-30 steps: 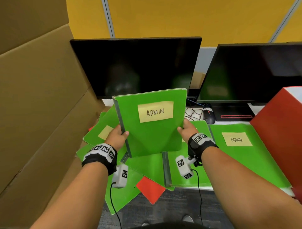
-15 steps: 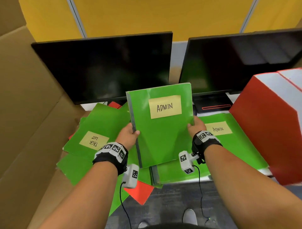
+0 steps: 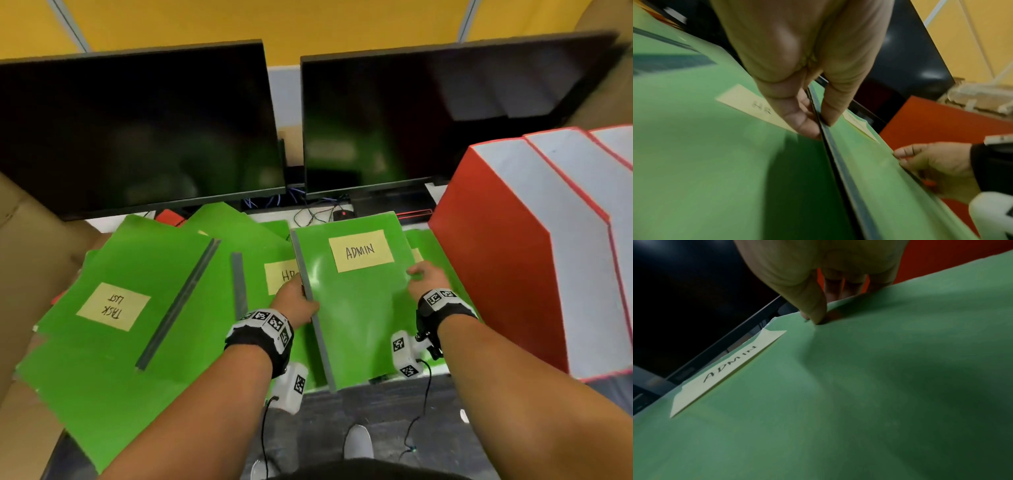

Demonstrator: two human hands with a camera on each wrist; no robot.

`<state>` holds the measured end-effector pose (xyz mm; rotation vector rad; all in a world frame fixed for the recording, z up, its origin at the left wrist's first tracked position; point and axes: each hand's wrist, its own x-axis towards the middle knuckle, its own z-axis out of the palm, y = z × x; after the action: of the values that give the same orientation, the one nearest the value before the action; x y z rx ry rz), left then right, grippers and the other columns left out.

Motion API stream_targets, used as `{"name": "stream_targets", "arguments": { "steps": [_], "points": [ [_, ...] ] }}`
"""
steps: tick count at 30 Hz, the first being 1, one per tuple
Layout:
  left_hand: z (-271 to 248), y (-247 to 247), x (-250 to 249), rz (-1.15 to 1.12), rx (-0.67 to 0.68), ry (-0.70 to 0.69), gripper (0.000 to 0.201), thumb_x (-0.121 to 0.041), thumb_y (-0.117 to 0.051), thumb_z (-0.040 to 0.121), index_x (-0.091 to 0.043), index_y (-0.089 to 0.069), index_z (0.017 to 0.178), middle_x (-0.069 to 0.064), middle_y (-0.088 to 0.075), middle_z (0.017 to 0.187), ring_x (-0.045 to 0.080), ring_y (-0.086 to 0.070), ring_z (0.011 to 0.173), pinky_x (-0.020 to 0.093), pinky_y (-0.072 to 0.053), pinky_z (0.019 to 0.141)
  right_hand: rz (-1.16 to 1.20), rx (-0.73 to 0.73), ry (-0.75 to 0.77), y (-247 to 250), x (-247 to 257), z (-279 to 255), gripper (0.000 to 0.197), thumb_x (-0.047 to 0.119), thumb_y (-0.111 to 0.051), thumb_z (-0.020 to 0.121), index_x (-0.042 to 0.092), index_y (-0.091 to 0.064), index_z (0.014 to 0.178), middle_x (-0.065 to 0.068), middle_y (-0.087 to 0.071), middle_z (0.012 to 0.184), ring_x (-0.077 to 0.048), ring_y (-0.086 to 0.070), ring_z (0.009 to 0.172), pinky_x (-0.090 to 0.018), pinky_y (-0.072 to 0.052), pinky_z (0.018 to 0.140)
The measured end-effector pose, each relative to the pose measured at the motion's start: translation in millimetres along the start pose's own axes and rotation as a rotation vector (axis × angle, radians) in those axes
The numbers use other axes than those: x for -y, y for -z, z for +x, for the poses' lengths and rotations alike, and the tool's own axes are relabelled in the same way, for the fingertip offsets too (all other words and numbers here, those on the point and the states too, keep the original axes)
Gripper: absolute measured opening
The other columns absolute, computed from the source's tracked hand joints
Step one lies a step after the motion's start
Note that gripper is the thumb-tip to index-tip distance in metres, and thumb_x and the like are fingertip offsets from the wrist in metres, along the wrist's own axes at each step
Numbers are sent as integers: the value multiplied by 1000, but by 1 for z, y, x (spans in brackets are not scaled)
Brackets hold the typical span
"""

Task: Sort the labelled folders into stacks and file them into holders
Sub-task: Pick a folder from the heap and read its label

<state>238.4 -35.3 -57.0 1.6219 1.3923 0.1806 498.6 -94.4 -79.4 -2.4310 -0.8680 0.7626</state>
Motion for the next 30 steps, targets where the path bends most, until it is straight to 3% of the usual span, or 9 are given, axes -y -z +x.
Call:
{"name": "stream_targets", "arguments": {
  "steps": [2,4,7,9,11,16,20,25,30],
  "points": [
    [9,-16,-3,-15,25,-18,86,-4,-65,80,-23,-15,148,9,-58,110,31,-65,89,36,-58,75,-28,-27,-19,7,-11,7,38,-5,-53,79,17,-64,107,-18,-51,120,-36,-59,98,-34,-49,86],
    [17,-37,-7,-34,23,-47,105,-2,-69,75,-37,-2,147,8,-59,117,31,-66,96,41,-58,80,-89,-58,-46,14,-24,15,40,-5,-51,80,20,-65,108,-16,-43,120,-37,-56,100,-31,-47,86],
    [24,-61,-13,56,16,-75,88,1,-70,73,-30,-25,141,7,-51,122,29,-64,92,37,-57,80,-142,-78,-75,22,-39,22,45,-4,-47,81,25,-65,110,-16,-42,119,-38,-53,103,-33,-45,89],
    [27,-75,-15,165,37,-82,74,-2,-71,74,-23,-40,138,8,-42,131,29,-61,100,35,-53,90,-154,-70,-72,25,-47,27,49,-3,-46,80,27,-65,114,-16,-42,121,-39,-51,106,-35,-45,91],
    [32,-84,-14,221,50,-96,71,-4,-72,74,-19,-45,139,9,-38,139,29,-57,111,34,-48,100,-191,-41,-60,24,-53,29,52,-1,-47,80,30,-62,118,-14,-40,125,-37,-46,111,-34,-42,93],
    [45,-93,-18,251,19,-111,76,-4,-71,74,-18,-43,143,13,-32,147,31,-54,117,34,-44,104,-326,-9,-41,14,-55,28,61,3,-48,78,37,-50,129,-5,-25,140,-34,-35,118,-43,-40,98],
    [48,-99,-23,267,21,-108,77,-4,-71,76,-19,-41,145,9,-27,151,29,-50,124,34,-44,105,-513,0,-30,10,-49,25,54,11,-54,81,32,-45,131,-5,-20,142,-33,-30,122,-42,-35,100],
    [49,-103,-22,233,38,-137,84,-9,-72,79,-26,-30,149,6,-20,157,26,-41,134,35,-41,108,-594,147,155,7,-40,28,61,33,-58,88,43,-27,140,1,-14,150,-29,-21,133,-48,-29,105],
    [50,-94,-13,336,60,-160,93,-20,-73,82,-25,-13,153,-1,-10,161,17,-20,146,24,-18,116,-582,259,156,6,-40,32,65,34,-57,89,48,-20,141,5,-6,154,-30,-11,140,-56,-27,107]
  ]
}}
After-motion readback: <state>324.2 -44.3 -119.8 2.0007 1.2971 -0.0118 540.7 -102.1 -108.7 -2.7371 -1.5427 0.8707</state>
